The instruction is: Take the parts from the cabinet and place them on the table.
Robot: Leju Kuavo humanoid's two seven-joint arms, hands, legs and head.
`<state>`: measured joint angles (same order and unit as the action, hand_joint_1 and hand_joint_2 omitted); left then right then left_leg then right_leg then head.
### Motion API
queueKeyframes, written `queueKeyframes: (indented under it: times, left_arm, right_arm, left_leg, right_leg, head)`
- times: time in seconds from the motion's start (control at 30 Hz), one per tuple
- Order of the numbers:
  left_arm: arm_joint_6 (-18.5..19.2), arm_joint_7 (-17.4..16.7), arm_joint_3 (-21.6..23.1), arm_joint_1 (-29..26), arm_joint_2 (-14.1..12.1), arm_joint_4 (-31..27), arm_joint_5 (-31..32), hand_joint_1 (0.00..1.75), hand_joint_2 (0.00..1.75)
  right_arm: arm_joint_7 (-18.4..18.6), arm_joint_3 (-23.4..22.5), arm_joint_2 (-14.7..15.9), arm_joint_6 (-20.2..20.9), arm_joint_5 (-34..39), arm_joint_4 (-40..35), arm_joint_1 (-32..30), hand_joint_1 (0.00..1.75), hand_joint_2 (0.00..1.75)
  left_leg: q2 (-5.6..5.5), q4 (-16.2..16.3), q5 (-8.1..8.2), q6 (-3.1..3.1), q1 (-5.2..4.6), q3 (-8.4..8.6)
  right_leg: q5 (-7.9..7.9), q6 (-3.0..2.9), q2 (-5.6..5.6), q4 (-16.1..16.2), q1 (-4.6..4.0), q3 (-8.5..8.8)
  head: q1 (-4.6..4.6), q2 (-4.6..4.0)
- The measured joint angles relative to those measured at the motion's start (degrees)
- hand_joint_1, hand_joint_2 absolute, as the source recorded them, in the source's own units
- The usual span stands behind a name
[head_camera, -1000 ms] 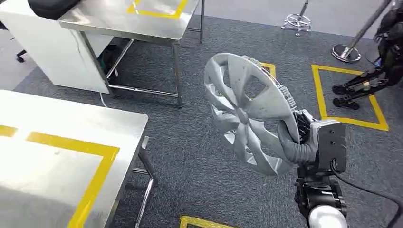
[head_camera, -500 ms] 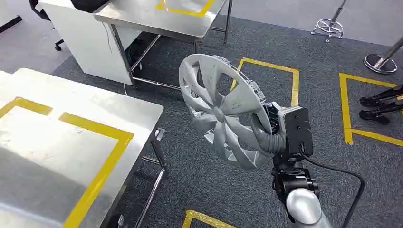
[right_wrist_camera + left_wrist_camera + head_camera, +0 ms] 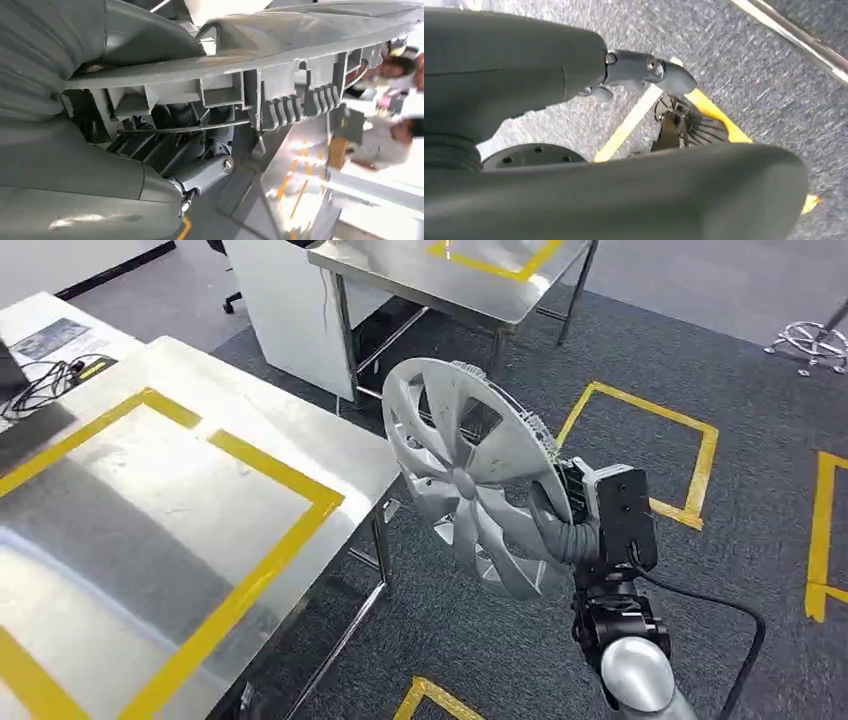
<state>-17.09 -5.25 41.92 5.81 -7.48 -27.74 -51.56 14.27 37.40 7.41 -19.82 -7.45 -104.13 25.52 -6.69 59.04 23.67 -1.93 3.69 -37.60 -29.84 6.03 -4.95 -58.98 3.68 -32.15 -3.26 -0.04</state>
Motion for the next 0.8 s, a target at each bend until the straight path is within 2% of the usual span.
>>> queueKeyframes:
  times: [0.03,0.1,0.13,0.17,0.2,0.23,0.27,0.3,0.33,0.37,0.4,0.43,0.47,0.5,0.53,0.6,0.63,0.67,0.7,0.73,0.77,0.8]
  left_arm:
    - [0.2,0.0,-0.2,0.0,0.0,0.0,0.0,0.00,0.00]
    - [0.4,0.1,-0.3,-0.5,-0.2,0.1,0.0,0.00,0.00]
    - [0.6,0.1,-0.4,-1.0,-0.2,0.1,0.0,0.00,0.00]
    - [0.7,0.1,-0.4,-1.2,-0.1,0.2,0.0,0.00,0.00]
    - [0.7,0.2,-0.5,-1.2,-0.2,0.2,0.0,0.00,0.00]
    - [0.7,0.3,-0.7,-0.9,-0.2,0.3,0.0,0.00,0.00]
    - [0.8,0.3,-0.9,-0.7,-0.3,0.3,0.0,0.00,0.00]
    - [1.0,0.6,-1.1,-0.7,-0.3,0.3,0.0,0.00,0.00]
    - [1.3,0.8,-1.4,-0.8,-0.3,0.3,0.0,0.00,0.00]
    - [1.6,1.0,-1.6,-0.9,-0.3,0.4,0.0,0.00,0.00]
    - [1.7,1.6,-1.9,-1.1,-0.3,0.5,-0.1,0.00,0.00]
    - [1.8,2.4,-2.3,-1.1,-0.3,0.6,-0.4,0.00,0.00]
    - [1.9,3.2,-2.9,-1.1,-0.3,0.6,-0.9,0.00,0.00]
    - [2.2,4.0,-3.4,-0.9,0.0,0.6,-1.5,0.00,0.00]
    - [2.5,4.7,-4.0,-0.9,0.2,0.7,-1.9,0.00,0.00]
    - [3.3,5.4,-5.2,-1.1,0.8,1.0,-2.6,0.00,0.00]
    - [3.5,5.6,-5.7,-1.4,1.1,1.3,-2.7,0.00,0.00]
    - [3.7,5.8,-6.1,-1.7,1.2,1.4,-2.8,0.00,0.00]
    - [3.8,5.9,-6.5,-2.0,1.6,1.5,-2.9,0.00,0.00]
    - [3.9,6.0,-7.0,-2.0,1.7,1.7,-3.0,0.00,0.00]
    - [4.0,6.0,-7.4,-1.9,1.9,1.8,-3.0,0.00,0.00]
    - [4.3,6.0,-7.6,-1.9,2.3,1.9,-3.0,0.00,0.00]
  right_arm:
    - [-0.1,0.1,-0.1,0.0,0.0,0.0,0.2,1.75,1.75]
    - [-0.2,0.2,-0.3,0.1,0.1,0.4,0.2,1.75,1.75]
    - [-0.2,0.2,-0.5,0.2,0.1,0.5,0.3,1.75,1.75]
    - [-0.2,0.2,-0.9,0.3,0.1,0.7,0.4,1.75,1.75]
    - [-0.4,0.2,-1.1,0.3,0.1,0.7,0.4,1.75,1.75]
    - [-0.5,0.2,-1.1,0.3,0.2,0.8,0.6,1.75,1.75]
    - [-0.5,0.2,-1.1,0.3,0.2,0.8,0.6,1.75,1.75]
    - [-0.6,0.2,-1.1,0.3,0.2,0.9,0.6,1.75,1.75]
    - [-0.6,0.2,-1.1,0.3,0.2,1.0,0.6,1.75,1.75]
    - [-0.6,0.3,-1.1,0.3,0.3,1.2,0.6,1.75,1.75]
    - [-0.6,0.3,-1.2,0.2,0.5,1.2,0.5,1.75,1.75]
    - [-0.6,0.3,-1.4,0.1,0.5,1.2,0.6,1.75,1.75]
    - [-0.7,0.3,-1.4,0.0,0.5,1.2,0.7,1.75,1.75]
    - [-0.8,0.3,-1.4,-0.1,0.5,1.2,0.8,1.75,1.75]
    - [-0.8,0.3,-1.4,-0.3,0.5,1.2,1.1,1.75,1.75]
    - [-0.8,0.3,-1.4,-0.3,0.6,1.2,1.2,1.75,1.75]
    - [-0.8,0.3,-1.4,-0.4,0.6,1.2,1.3,1.75,1.75]
    - [-0.8,0.3,-1.4,-0.4,0.6,1.1,1.5,1.75,1.75]
    - [-0.8,0.3,-1.4,-0.4,0.6,0.9,1.8,1.75,1.75]
    - [-0.8,0.3,-1.4,-0.5,0.6,0.9,2.0,1.75,1.75]
    - [-0.8,0.3,-1.3,-0.5,0.6,0.9,2.0,1.75,1.75]
    - [-0.8,0.3,-1.3,-0.5,0.6,0.9,2.0,1.75,1.75]
  left_leg:
    - [-0.60,0.0,-0.26,-0.53,0.14,-0.43]
    - [-1.76,-1.3,-1.45,-1.69,0.52,-0.68]
    - [-2.31,-1.7,-1.96,-2.30,0.57,-0.75]
    - [-0.19,-1.3,-1.76,-2.27,0.69,-1.64]
    - [3.51,0.6,-0.38,-1.89,0.05,-2.53]
    - [5.39,4.9,1.84,-1.61,-0.16,-4.50]
    - [6.11,9.7,3.83,-1.43,-0.35,-6.65]
    - [6.28,14.0,5.36,-1.26,-0.55,-8.54]
    - [6.30,16.6,5.94,-1.09,-0.76,-9.55]
    - [6.32,16.2,5.30,-0.87,-0.95,-9.03]
    - [6.50,13.3,3.75,-0.62,-1.10,-7.10]
    - [7.05,8.9,1.89,-0.39,-1.21,-4.41]
    - [8.92,3.7,0.26,-0.17,-1.36,-1.21]
    - [11.83,1.8,2.07,0.02,-2.19,-0.36]
    - [11.08,1.3,1.55,0.86,-2.10,0.27]
    - [9.57,1.7,1.45,1.38,-2.36,-0.21]
    - [8.81,1.6,1.35,1.75,-2.31,-0.33]
    - [8.05,1.4,1.21,2.20,-2.08,-0.12]
    - [7.56,1.3,1.19,2.40,-2.02,-0.05]
    - [6.87,1.3,1.10,2.71,-2.04,-0.10]
    - [6.06,1.3,1.02,2.91,-2.14,-0.17]
    - [5.19,1.3,0.99,3.10,-2.33,-0.23]
  right_leg:
    - [0.17,-1.31,0.58,-0.6,0.00,-0.02]
    - [0.47,-2.32,1.69,-0.9,-0.47,0.01]
    - [0.91,-3.01,2.30,-0.8,-0.49,-0.03]
    - [1.48,-3.95,3.43,-0.1,-0.24,0.11]
    - [1.68,-4.39,3.94,0.2,-0.65,0.25]
    - [1.85,-4.85,4.64,0.2,-1.05,0.15]
    - [1.89,-4.96,5.45,0.2,-1.44,0.03]
    - [1.86,-5.14,6.32,0.2,-1.80,-0.06]
    - [1.83,-5.21,7.11,0.2,-2.09,-0.11]
    - [1.81,-5.24,7.86,0.2,-2.27,-0.09]
    - [1.73,-5.28,8.60,0.2,-2.39,-0.06]
    - [1.61,-5.21,9.25,0.1,-2.43,-0.03]
    - [1.36,-4.87,9.80,-0.2,-2.50,0.03]
    - [1.16,-4.50,10.25,-0.3,-2.80,0.01]
    - [0.83,-4.02,10.73,-0.9,-3.36,-0.22]
    - [1.07,-3.67,11.78,-0.5,-3.35,0.06]
    - [0.98,-3.39,12.44,-0.4,-3.22,0.28]
    - [0.46,-2.91,12.39,-0.5,-2.99,0.08]
    - [-0.78,-2.65,9.62,-1.9,-2.73,-0.65]
    - [-2.86,-2.68,7.32,-5.6,-2.68,-2.14]
    - [-4.73,-2.70,6.28,-10.1,-2.78,-4.20]
    - [-6.28,-2.78,5.77,-14.8,-2.85,-6.47]
  head:
    - [0.03,0.00]
    - [0.55,0.00]
    - [0.66,0.00]
    - [1.27,0.00]
    - [2.31,0.00]
    - [3.00,0.00]
    - [3.28,0.00]
    - [3.30,0.00]
    - [3.33,0.00]
    - [3.46,0.00]
    - [3.57,0.00]
    - [3.59,0.00]
    - [3.70,0.00]
    - [4.04,0.00]
    - [4.33,0.00]
    - [3.52,0.00]
    - [3.54,0.00]
    - [3.37,0.00]
    - [2.80,0.00]
    - [2.58,0.00]
    - [2.19,0.00]
    - [1.79,0.00]
